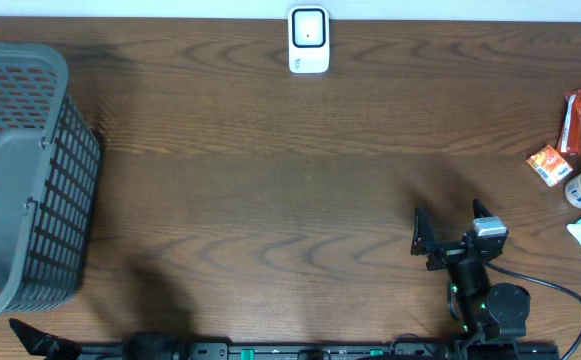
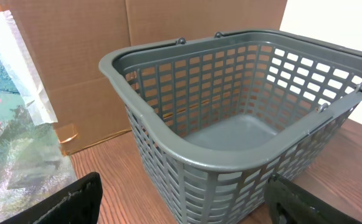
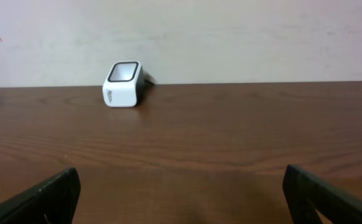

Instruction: Scan the item barcode

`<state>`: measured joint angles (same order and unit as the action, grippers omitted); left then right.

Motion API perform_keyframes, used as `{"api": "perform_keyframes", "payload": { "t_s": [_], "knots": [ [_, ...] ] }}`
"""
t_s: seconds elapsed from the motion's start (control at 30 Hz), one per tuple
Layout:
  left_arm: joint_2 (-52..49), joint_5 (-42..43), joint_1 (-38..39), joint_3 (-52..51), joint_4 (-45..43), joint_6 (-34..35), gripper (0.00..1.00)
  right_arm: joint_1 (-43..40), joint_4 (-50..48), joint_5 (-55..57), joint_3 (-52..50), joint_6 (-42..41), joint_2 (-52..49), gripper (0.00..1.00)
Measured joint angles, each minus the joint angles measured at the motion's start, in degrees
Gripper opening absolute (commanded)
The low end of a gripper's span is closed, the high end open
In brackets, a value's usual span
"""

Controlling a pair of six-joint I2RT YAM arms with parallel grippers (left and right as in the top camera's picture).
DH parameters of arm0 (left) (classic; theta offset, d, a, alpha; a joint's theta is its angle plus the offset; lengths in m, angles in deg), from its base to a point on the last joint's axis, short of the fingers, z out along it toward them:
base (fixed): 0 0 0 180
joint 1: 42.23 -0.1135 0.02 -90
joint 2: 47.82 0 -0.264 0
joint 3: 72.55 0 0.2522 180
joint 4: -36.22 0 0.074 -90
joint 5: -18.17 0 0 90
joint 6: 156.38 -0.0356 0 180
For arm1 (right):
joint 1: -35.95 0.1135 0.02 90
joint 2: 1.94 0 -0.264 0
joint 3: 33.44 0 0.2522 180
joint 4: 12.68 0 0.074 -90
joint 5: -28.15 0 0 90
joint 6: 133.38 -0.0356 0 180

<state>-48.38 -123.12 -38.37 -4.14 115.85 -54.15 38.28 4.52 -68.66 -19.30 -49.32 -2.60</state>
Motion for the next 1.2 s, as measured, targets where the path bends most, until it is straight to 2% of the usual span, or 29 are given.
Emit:
{"api": "perform_keyframes", "payload": {
  "t_s": [0.2,0.3,0.43,0.57,0.77,0.9,1.03,1.2],
  "knots": [
    [0.00,0.55,0.00,0.00,-0.02,0.02,0.83,0.02,0.00,0.00,0.00,0.00,0.00,0.99],
    [0.00,5.73,0.00,0.00,-0.35,0.70,0.84,0.00,0.00,0.00,0.00,0.00,0.00,0.99],
    [0.00,14.10,0.00,-2.93,-5.29,3.41,0.83,0.00,0.00,0.00,0.00,0.00,-0.02,0.99],
    [0.02,21.27,0.00,-12.22,-16.41,6.05,0.83,0.00,0.02,0.04,0.00,0.00,-0.02,0.99],
    [-0.04,29.97,0.00,-30.18,-41.18,7.56,0.83,0.02,0.04,0.07,0.00,0.00,0.00,0.99],
    [-0.04,35.34,0.00,-39.41,-53.86,7.89,0.83,0.02,0.04,0.04,0.00,0.00,-0.02,0.99],
    [-0.02,39.01,0.00,-45.18,-59.87,7.54,0.83,0.00,0.04,0.07,0.00,0.00,-0.02,0.99],
    [-0.02,39.82,0.00,-49.11,-60.33,6.78,0.84,0.02,0.04,0.07,0.00,0.00,-0.02,0.99]
  ]
}}
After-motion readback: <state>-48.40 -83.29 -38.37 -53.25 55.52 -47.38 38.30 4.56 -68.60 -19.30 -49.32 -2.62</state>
